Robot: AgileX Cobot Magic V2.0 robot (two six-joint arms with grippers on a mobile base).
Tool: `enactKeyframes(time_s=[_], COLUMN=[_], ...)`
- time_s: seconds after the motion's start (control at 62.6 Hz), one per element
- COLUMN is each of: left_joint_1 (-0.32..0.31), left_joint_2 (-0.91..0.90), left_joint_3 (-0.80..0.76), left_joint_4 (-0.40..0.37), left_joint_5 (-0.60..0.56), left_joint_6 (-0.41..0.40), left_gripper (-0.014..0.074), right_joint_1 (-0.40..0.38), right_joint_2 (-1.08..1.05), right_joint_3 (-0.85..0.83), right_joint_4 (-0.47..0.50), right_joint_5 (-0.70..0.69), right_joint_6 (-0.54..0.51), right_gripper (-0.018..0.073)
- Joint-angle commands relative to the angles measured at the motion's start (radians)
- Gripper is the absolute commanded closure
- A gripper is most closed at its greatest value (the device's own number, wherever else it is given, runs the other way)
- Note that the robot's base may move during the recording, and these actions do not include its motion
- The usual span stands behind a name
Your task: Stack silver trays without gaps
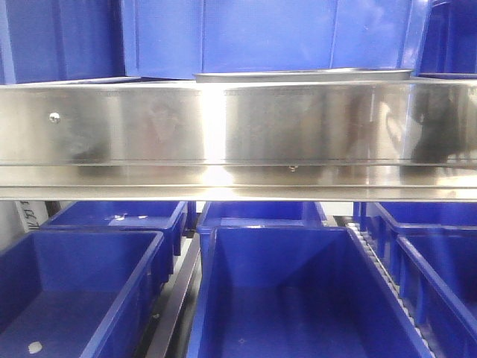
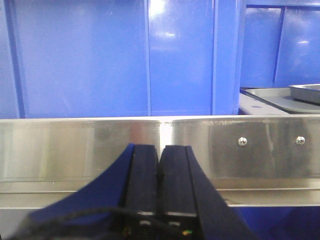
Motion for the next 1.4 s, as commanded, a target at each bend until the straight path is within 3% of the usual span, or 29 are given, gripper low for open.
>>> enactKeyframes(time_s=[0.0, 0.112, 0.223, 0.351, 0.511, 0.655, 0.766, 1.389], left_joint_1=[0.0, 0.0, 0.0, 0.0, 0.0, 0.0, 0.0, 0.0], left_joint_2=[-0.016, -0.016, -0.016, -0.016, -0.016, -0.016, -0.016, -0.013], left_joint_3=[-0.005, -0.005, -0.005, -0.005, -0.005, -0.005, -0.005, -0.005], left_joint_4=[-0.005, -0.005, -0.005, -0.005, -0.005, -0.005, -0.005, -0.005], left_joint_5=[-0.096, -0.096, -0.096, -0.096, -0.096, -0.096, -0.096, -0.096], left_joint_6=[0.0, 0.0, 0.0, 0.0, 0.0, 0.0, 0.0, 0.0], left_gripper=[0.0644, 0.0644, 0.0644, 0.0644, 0.0644, 0.0644, 0.0644, 0.0644], right_joint_1=[-0.011, -0.113, -0.294, -0.377, -0.383, -0.383, -0.383, -0.383], right_joint_2=[0.017, 0.017, 0.015, 0.012, -0.03, -0.126, -0.144, -0.144], right_joint_3=[-0.02, -0.013, 0.023, 0.116, 0.244, 0.331, 0.327, 0.327], right_joint_4=[-0.012, -0.026, -0.024, 0.0, 0.0, 0.0, 0.0, 0.0], right_joint_5=[-0.09, -0.094, -0.165, -0.29, -0.426, -0.47, -0.403, -0.403], right_joint_6=[-0.001, -0.001, -0.001, -0.001, -0.001, -0.001, -0.001, 0.0], right_gripper=[0.0503, 0.0503, 0.0503, 0.0503, 0.0503, 0.0503, 0.0503, 0.0503])
